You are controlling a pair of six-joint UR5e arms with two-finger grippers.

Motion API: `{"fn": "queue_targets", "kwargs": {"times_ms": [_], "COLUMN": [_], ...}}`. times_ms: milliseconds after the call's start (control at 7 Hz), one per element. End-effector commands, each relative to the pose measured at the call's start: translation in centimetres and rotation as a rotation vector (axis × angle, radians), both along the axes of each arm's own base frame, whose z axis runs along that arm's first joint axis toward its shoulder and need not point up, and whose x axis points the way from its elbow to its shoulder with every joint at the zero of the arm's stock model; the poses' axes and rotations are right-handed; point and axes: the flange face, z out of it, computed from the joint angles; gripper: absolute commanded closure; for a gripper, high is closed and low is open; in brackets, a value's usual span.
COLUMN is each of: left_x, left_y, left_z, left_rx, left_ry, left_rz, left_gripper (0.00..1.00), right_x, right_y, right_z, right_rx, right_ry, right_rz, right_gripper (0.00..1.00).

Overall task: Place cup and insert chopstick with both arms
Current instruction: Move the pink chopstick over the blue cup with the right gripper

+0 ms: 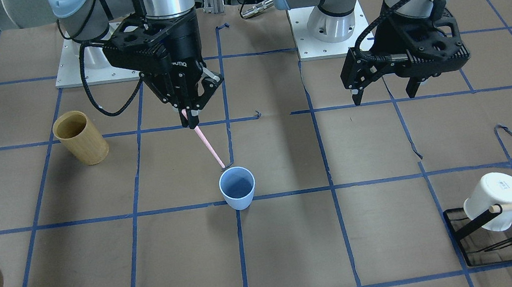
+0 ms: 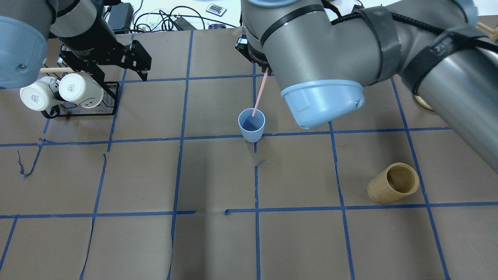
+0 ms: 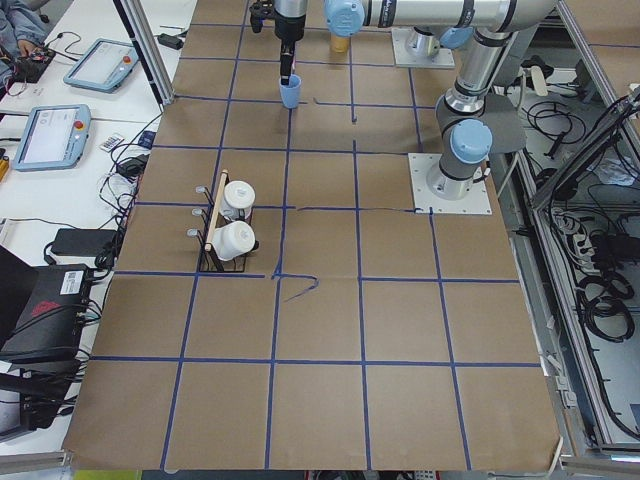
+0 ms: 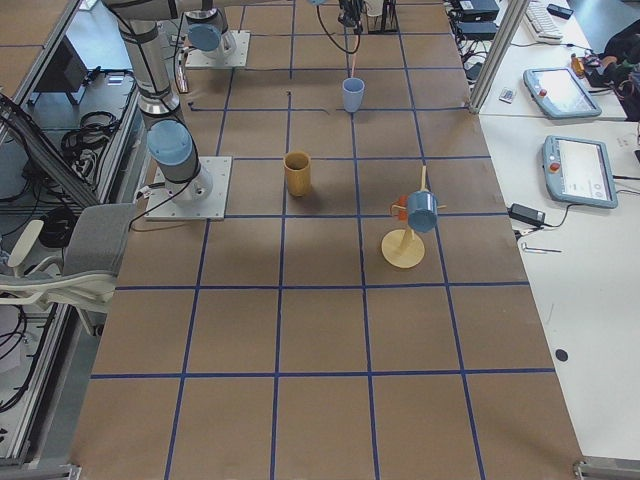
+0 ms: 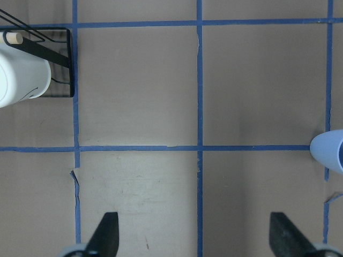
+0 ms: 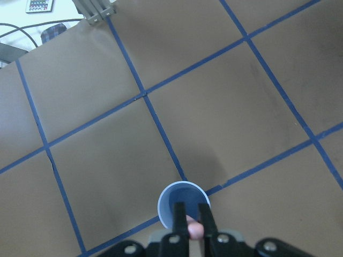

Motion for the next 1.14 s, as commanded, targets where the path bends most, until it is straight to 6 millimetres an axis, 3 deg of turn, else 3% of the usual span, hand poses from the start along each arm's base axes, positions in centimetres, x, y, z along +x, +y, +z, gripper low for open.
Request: {"fn": "queue_targets", "kwargs": {"times_ms": [0, 429, 571, 714, 857, 1000], "left_x": [-0.4, -0.7, -0.4, -0.4, -0.5, -0.6], "left_y": [0.3, 0.7, 0.4, 0.4, 0.6, 0.7], "left_z": [0.2, -0.4, -0.3, -0.4, -0.2, -0.2], "left_rx": [-0.005, -0.001, -0.007, -0.005, -0.005, -0.005], "left_ry": [0.0, 0.027, 0.025, 0.025, 0.021, 0.024], "left_rz": [-0.012, -0.014, -0.009, -0.009, -0.005, -0.006], "left_gripper": [0.0, 0.0, 0.0, 0.0, 0.0, 0.0], "right_x": [2.5, 2.5, 2.5, 2.5, 2.3, 2.4], "right_y": [-0.9, -0.7, -0.8, -0.8, -0.7, -0.8], "right_z": [-3.5, -3.6, -3.9, -4.0, -3.5, -2.9], "right_rx": [-0.008, -0.001, 0.005, 0.005, -0.003, -0.015], "right_ry": [0.069, 0.075, 0.075, 0.08, 0.076, 0.072], "right_rz": [0.014, 0.012, 0.014, 0.012, 0.01, 0.011], "right_gripper": [1.0, 1.0, 0.87, 0.28, 0.12, 0.06]}}
